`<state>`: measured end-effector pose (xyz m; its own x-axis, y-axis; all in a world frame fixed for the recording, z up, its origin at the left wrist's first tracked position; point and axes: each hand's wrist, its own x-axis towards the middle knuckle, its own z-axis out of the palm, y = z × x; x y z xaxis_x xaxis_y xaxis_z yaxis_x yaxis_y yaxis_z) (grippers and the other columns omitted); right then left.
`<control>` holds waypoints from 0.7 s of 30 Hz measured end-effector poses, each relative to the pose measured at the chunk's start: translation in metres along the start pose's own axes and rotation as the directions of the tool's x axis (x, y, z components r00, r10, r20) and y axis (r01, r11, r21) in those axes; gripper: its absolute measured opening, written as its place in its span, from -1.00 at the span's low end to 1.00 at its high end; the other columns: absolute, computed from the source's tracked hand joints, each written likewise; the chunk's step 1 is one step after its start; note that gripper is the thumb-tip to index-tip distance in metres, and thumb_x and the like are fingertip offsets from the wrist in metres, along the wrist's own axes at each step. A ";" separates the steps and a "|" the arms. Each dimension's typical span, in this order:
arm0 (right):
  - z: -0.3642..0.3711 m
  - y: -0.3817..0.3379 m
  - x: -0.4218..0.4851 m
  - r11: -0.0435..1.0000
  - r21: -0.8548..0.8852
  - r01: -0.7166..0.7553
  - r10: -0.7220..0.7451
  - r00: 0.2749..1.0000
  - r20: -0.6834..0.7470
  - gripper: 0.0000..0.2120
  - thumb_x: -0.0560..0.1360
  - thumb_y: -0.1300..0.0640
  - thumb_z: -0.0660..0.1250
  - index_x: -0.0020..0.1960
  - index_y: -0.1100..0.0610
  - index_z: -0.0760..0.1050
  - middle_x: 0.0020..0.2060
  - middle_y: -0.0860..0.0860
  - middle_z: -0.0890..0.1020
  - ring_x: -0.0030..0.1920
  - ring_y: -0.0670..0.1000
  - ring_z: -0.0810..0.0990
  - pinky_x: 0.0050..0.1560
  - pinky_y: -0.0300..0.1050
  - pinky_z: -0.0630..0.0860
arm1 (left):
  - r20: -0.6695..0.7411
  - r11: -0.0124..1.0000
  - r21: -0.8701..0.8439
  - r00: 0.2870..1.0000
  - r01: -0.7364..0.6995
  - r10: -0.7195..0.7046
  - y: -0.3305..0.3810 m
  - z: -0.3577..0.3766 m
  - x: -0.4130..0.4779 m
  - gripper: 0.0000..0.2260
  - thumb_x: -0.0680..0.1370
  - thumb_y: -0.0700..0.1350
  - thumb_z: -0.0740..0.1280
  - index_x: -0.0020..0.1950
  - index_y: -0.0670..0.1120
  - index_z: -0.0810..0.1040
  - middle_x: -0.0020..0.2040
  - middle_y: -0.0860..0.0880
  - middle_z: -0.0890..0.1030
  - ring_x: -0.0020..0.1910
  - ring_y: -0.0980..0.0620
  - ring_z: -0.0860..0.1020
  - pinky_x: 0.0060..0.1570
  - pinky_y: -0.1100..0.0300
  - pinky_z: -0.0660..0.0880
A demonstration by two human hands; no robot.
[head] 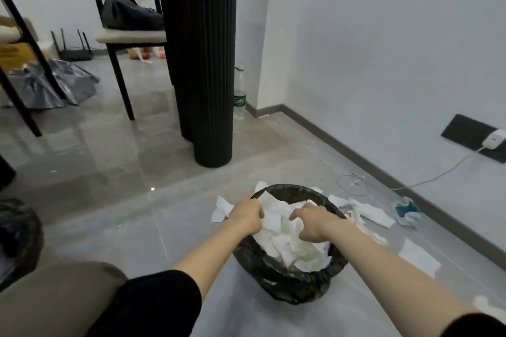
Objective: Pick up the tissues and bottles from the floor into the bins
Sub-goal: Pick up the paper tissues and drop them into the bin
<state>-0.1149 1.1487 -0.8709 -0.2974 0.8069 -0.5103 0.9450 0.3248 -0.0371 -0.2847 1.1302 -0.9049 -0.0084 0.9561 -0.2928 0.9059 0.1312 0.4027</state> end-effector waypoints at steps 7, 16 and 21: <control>0.022 0.011 0.017 0.989 0.116 -0.096 0.091 0.995 0.047 -0.45 0.52 0.27 0.13 0.49 0.13 0.10 0.35 0.13 0.29 0.25 0.17 0.45 0.17 -0.02 0.48 | -0.352 0.992 0.016 0.929 0.127 -0.113 0.011 0.004 0.015 -0.60 0.48 -0.32 0.28 0.28 -0.08 0.32 0.24 -0.15 0.29 0.21 -0.15 0.31 -0.02 0.14 0.41; 0.052 0.021 0.040 0.943 0.310 -0.121 0.096 0.991 0.093 -0.26 0.51 0.16 0.31 0.51 0.20 -0.08 0.17 0.18 0.50 0.09 0.12 0.52 0.09 -0.01 0.49 | -0.189 0.998 -0.060 0.981 0.022 -0.033 0.012 0.019 0.033 -0.84 0.47 -0.34 0.15 -0.08 -0.15 0.48 0.02 -0.17 0.58 0.07 -0.19 0.53 -0.15 0.09 0.38; 0.062 0.030 0.053 0.920 0.376 -0.110 0.079 0.992 0.096 -0.60 0.46 0.17 0.32 0.22 0.11 0.23 0.09 0.10 0.49 0.03 0.09 0.47 0.15 0.05 0.49 | -0.211 0.944 -0.324 0.977 -0.069 -0.001 0.019 0.030 0.048 -0.72 0.46 -0.32 0.20 0.03 -0.06 0.60 -0.04 -0.07 0.62 -0.14 -0.13 0.61 -0.14 0.07 0.58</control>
<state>-0.0940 1.1701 -0.9525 -0.2071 0.7793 -0.5914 0.9533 0.0248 -0.3011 -0.2550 1.1704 -0.9368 -0.0983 0.9898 -0.1032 0.7181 0.1424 0.6812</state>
